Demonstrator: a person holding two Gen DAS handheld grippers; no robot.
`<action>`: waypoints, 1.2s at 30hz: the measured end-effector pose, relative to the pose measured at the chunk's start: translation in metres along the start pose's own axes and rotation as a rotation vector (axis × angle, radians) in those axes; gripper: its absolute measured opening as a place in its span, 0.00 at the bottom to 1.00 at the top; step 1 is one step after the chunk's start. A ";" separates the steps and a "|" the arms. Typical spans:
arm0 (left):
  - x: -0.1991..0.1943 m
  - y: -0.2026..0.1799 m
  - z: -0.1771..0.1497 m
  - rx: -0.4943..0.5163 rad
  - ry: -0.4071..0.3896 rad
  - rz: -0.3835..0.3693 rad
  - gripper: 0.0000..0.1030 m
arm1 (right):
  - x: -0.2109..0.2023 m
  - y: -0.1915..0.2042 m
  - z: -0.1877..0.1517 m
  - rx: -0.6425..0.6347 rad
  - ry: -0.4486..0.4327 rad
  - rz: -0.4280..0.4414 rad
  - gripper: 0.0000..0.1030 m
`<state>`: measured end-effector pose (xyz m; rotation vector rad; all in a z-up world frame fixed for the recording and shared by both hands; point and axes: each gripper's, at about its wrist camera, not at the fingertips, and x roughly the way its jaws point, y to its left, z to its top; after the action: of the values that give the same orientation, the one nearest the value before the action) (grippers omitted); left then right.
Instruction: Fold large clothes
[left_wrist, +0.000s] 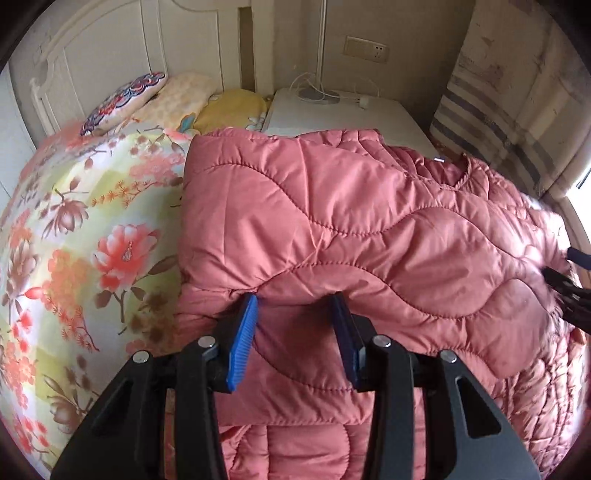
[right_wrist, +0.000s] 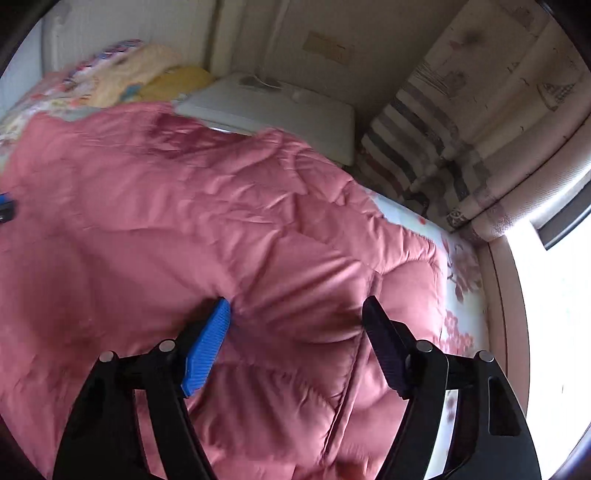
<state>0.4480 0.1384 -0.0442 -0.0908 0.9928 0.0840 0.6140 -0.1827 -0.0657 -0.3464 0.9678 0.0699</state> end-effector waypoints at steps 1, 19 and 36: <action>-0.001 0.000 0.000 0.002 0.001 -0.005 0.40 | 0.008 -0.004 0.001 0.007 0.004 0.013 0.69; 0.026 -0.023 0.020 0.052 0.047 0.073 0.46 | 0.033 -0.023 -0.008 0.095 0.028 0.063 0.81; -0.110 0.092 -0.160 0.045 0.006 -0.134 0.80 | -0.128 -0.127 -0.217 0.408 -0.157 0.397 0.87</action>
<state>0.2447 0.2086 -0.0424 -0.1162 0.9914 -0.0616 0.3956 -0.3596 -0.0410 0.2267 0.8595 0.2528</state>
